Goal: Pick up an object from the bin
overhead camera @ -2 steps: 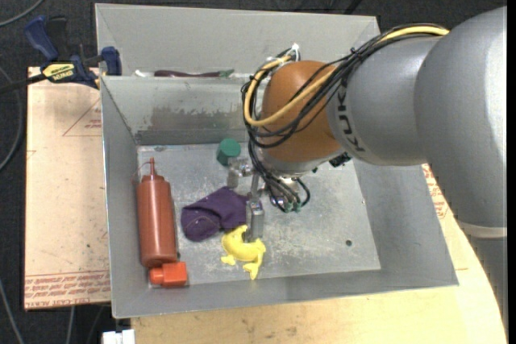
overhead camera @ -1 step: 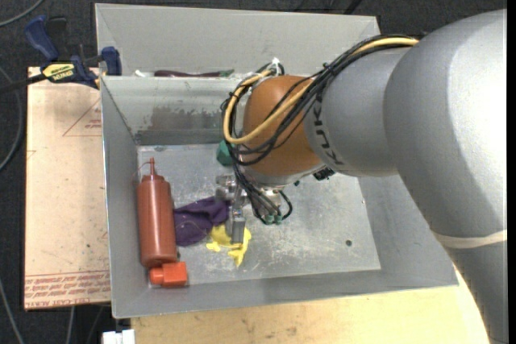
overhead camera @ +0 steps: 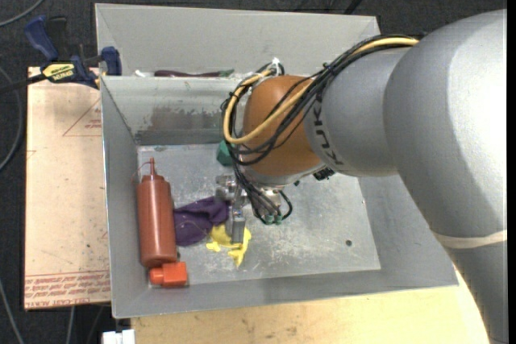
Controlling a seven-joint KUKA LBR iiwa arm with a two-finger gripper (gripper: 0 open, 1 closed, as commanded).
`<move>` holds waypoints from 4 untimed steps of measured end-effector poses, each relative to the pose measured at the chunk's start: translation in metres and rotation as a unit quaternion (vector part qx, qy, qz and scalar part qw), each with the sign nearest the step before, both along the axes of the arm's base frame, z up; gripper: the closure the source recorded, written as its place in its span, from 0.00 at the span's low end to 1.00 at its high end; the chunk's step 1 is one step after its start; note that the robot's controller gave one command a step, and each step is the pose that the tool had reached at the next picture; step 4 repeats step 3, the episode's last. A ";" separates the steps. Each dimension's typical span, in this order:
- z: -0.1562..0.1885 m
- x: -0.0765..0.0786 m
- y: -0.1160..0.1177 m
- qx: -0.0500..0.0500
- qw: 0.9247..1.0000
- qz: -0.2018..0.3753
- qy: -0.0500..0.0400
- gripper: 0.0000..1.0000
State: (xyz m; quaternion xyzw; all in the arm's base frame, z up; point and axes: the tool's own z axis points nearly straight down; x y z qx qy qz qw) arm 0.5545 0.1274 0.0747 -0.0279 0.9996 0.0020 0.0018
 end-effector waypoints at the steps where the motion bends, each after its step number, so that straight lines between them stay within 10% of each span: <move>1: 0.080 -0.005 0.000 0.001 1.000 -0.013 -0.001 1.00; 2: 0.080 -0.005 0.000 0.001 1.000 -0.014 -0.001 1.00; 3: 0.214 -0.005 0.005 0.002 0.999 -0.034 -0.003 1.00; 4: 0.214 -0.005 0.005 0.002 0.999 -0.034 -0.003 1.00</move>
Offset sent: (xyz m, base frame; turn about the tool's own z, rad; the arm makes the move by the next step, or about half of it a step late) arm 0.0000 0.0000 0.0000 0.0000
